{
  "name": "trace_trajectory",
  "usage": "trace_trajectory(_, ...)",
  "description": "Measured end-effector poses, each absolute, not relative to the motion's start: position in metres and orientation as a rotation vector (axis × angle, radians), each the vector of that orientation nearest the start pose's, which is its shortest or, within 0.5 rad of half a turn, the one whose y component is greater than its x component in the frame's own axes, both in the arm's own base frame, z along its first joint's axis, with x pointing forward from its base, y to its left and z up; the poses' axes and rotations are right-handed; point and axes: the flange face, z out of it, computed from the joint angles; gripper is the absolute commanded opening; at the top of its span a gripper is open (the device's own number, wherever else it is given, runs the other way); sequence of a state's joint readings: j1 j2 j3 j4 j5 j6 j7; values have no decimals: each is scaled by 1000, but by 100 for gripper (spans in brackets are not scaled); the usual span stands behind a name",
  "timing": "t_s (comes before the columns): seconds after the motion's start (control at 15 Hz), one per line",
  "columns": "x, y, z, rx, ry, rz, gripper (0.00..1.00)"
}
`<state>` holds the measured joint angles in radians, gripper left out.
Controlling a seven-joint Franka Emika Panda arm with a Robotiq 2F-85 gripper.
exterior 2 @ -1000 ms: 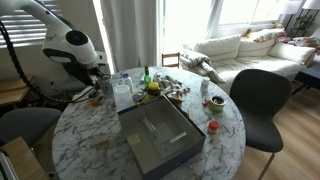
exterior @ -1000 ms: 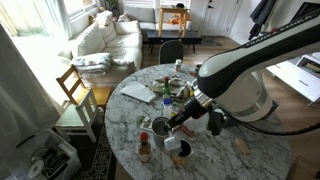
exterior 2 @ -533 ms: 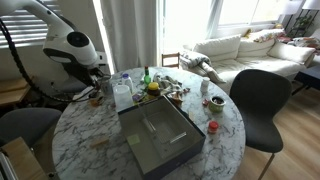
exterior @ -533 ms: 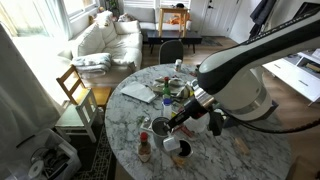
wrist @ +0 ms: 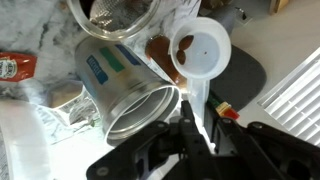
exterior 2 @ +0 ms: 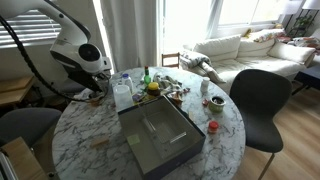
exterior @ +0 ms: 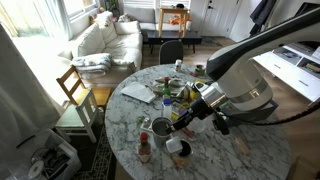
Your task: Put the brown item in the scoop, then drop it into the tin
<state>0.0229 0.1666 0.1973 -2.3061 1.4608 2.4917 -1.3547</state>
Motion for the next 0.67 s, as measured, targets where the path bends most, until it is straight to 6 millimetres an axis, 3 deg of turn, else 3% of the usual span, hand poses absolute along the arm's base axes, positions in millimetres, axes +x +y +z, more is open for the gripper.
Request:
trace_trajectory(0.33, 511, 88, 267, -2207, -476, -726, 4)
trace_trajectory(0.4, 510, 87, 265, -2177, -494, -746, 16)
trace_trajectory(0.6, 507, 84, 259, -2136, -514, -766, 16)
trace_trajectory(0.67, 506, 84, 259, -2134, -516, -768, 4)
